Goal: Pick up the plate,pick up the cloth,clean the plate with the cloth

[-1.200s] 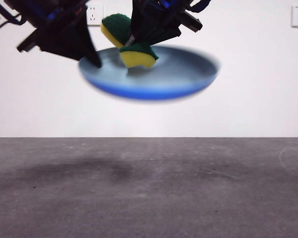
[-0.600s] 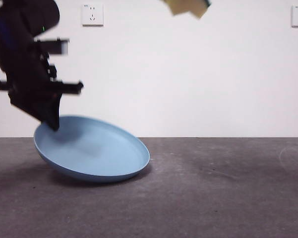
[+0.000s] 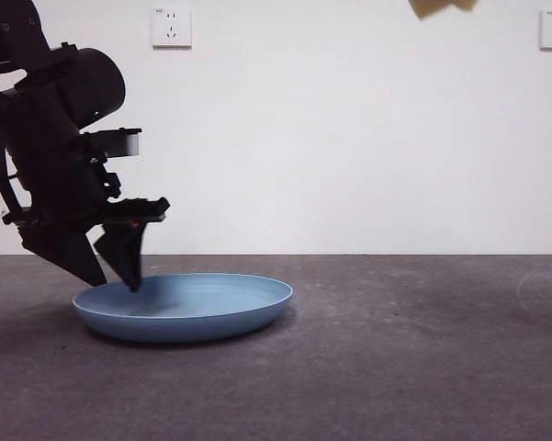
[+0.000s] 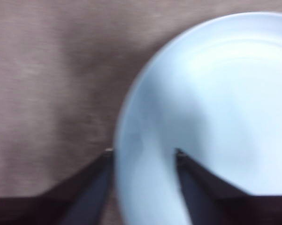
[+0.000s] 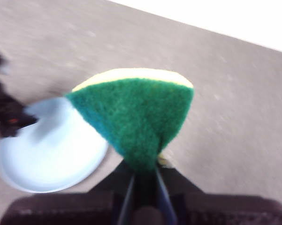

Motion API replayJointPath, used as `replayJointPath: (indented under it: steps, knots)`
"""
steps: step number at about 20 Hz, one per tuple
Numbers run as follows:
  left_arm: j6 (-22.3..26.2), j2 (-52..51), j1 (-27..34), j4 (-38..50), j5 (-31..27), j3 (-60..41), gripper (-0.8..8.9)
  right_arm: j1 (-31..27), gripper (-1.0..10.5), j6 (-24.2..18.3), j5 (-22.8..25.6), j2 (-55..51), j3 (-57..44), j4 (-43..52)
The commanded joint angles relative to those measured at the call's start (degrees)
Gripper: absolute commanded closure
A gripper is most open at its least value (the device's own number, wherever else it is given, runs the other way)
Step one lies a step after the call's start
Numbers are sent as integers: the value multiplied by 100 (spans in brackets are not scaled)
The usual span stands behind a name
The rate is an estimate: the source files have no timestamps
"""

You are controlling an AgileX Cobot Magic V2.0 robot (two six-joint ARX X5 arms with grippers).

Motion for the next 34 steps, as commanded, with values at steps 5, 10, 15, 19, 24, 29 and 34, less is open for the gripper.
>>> replayJointPath:
  steps: [5,10,15,19,24,29,34]
  knots:
    - [-339,-1126,-208,-245,173,-33,463,-446,958,378,2,1224,-52,164]
    - [-354,-2767,-417,-455,323,-33,463,-979,946,402,-1045,2441,-52,719]
    - [-354,-3912,-463,-1043,575,-33,468,-1335,946,592,-1545,3471,-52,791]
    - [-350,-4124,-461,-1427,570,-33,468,-1473,938,601,-1926,3939,-52,765]
    - [-334,-4124,-461,-1729,573,-33,468,-1482,580,608,-1937,4015,-52,612]
    - [-334,-4124,-461,-1768,575,-33,468,-1493,501,603,-1919,4013,-52,553]
    - [-332,-4124,-461,-1849,570,-33,468,-1508,506,595,-1899,3748,-50,457]
